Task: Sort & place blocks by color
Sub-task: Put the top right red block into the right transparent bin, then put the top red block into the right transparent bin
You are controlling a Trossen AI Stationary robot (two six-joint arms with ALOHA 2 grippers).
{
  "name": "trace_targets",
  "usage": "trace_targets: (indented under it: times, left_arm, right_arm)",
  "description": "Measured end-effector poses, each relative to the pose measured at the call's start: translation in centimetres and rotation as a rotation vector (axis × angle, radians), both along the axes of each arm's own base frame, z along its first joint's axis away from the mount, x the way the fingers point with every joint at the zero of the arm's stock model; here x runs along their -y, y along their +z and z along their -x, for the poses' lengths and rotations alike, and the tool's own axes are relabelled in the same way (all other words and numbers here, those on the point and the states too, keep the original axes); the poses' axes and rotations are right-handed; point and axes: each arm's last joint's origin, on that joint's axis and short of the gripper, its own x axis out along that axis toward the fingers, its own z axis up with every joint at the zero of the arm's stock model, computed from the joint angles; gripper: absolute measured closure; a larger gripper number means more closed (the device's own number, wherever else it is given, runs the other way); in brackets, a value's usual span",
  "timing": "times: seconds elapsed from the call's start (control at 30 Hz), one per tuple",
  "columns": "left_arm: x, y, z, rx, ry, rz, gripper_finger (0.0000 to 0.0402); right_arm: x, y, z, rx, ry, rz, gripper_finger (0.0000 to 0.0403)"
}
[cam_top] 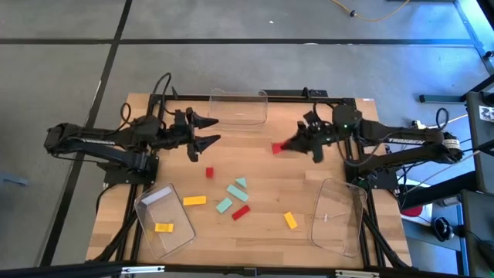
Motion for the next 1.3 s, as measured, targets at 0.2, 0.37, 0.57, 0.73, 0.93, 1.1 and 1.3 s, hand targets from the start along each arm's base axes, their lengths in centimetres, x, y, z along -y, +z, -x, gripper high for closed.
trace_targets:
  times: [0.2,0.37,0.57,0.73,0.93,1.1,1.3]
  left_arm:
    - [0.0,0.0,0.0,-0.003,0.009,0.001,0.0104]
    - [0.0,0.0,0.0,-0.003,0.012,0.001,0.0104]
    - [0.0,0.0,0.0,-0.004,0.012,0.001,0.0104]
    - [0.0,0.0,0.0,-0.004,0.012,0.001,0.0104]
    - [-0.1,0.0,0.0,-0.004,0.029,0.003,0.0104]
    - [-0.2,-0.1,0.0,-0.019,0.08,-0.041,0.0104]
    - [-0.3,0.0,0.1,-0.024,0.107,-0.057,0.0104]
  right_arm:
    - [-4.5,2.3,2.5,-0.507,0.218,-0.008,0.0364]
    - [-8.1,0.7,4.8,-0.888,0.302,-0.071,0.0364]
    - [-11.9,-5.2,6.2,-1.155,0.35,-0.112,0.0364]
    - [-13.9,-11.1,7.0,-1.19,0.324,-0.162,0.0364]
    - [-14.6,-15.7,7.8,-1.217,0.235,-0.153,0.0364]
    - [-15.0,-17.1,7.8,-1.246,0.188,-0.096,0.0364]
    - [-15.2,-18.3,7.4,-1.273,0.135,-0.061,0.0322]
